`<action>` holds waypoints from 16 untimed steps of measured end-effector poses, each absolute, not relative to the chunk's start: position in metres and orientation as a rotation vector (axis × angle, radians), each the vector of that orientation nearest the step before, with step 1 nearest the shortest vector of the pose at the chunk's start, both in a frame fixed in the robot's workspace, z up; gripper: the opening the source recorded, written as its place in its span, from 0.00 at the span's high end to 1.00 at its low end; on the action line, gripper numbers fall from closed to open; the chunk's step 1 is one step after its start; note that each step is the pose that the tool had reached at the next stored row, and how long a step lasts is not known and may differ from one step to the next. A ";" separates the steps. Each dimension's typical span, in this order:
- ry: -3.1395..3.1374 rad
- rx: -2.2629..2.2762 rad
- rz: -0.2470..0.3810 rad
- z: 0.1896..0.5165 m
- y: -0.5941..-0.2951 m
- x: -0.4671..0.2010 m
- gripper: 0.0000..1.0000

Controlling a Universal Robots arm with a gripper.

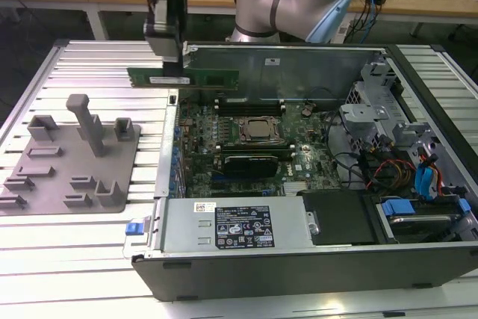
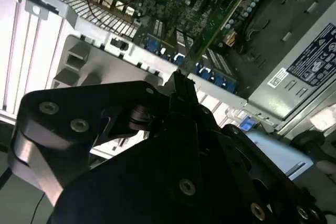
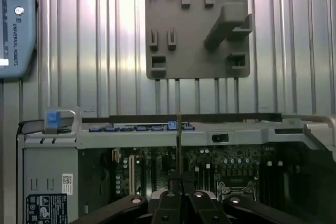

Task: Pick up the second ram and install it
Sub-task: 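Pick up the second ram and move it above second insertion slot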

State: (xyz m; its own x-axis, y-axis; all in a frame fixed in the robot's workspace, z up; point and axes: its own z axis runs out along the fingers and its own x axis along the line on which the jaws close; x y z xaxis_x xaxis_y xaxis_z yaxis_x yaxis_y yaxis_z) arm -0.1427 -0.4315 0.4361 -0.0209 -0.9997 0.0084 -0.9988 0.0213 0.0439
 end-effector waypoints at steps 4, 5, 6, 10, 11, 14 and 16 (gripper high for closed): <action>-2.218 2.171 -0.041 0.433 -0.431 -0.116 0.91; -2.218 2.171 -0.041 0.432 -0.431 -0.111 0.91; -2.218 2.171 -0.042 0.432 -0.431 -0.106 0.91; -2.217 2.170 -0.043 0.428 -0.431 -0.079 0.91; -2.217 2.170 -0.043 0.427 -0.431 -0.074 0.91; -2.217 2.170 -0.044 0.424 -0.431 -0.051 0.91; -2.217 2.169 -0.044 0.421 -0.429 -0.041 0.91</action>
State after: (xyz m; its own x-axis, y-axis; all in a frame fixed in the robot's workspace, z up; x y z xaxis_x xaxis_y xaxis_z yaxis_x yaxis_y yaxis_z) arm -0.0406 -0.4293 0.4210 -0.0213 -0.9997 0.0085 -0.9986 0.0217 0.0480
